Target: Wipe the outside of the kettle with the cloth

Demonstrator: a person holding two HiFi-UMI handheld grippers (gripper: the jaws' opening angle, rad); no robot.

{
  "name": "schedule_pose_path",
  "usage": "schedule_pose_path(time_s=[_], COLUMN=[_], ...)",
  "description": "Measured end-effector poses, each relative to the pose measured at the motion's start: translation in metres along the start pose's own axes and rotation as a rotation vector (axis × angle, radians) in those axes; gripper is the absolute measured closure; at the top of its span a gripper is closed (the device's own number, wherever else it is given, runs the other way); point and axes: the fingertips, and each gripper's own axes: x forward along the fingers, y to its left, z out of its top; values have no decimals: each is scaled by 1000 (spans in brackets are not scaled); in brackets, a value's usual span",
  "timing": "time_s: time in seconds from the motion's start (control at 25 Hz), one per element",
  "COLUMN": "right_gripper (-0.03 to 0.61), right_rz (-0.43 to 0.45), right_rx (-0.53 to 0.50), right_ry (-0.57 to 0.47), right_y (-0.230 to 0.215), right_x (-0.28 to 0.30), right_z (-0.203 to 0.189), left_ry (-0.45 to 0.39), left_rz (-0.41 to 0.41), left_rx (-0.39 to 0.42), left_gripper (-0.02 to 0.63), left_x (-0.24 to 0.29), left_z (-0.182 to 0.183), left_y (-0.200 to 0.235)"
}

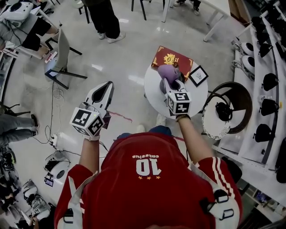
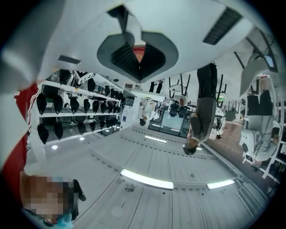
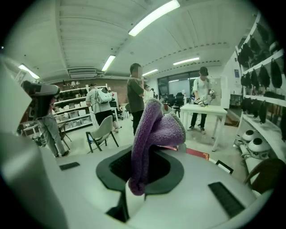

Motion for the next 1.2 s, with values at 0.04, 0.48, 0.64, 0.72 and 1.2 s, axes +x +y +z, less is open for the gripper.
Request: schedule_pose_path(time_s=[0.04, 0.48, 0.64, 0.72, 1.2], right_gripper=[520, 520, 520, 520, 520], right_rz=[-26, -129, -154, -169, -218], right_rx=[9, 41, 60, 70, 87], right_ry=[2, 37, 32, 28, 50], right_y=[-6, -9, -9, -11, -35], right_x=[0, -13, -33, -43, -96], right_z=[-2, -34, -42, -47, -71], left_ry=[1, 18, 24, 22, 20], left_rz=[0, -17, -67, -94, -216], left_rx=[1, 8, 15, 19, 21], left_gripper=[606, 606, 606, 606, 606], left_x=[-3, -29, -24, -20, 15], left_z=[-1, -9, -10, -10, -17], left_y=[0, 9, -2, -11, -59])
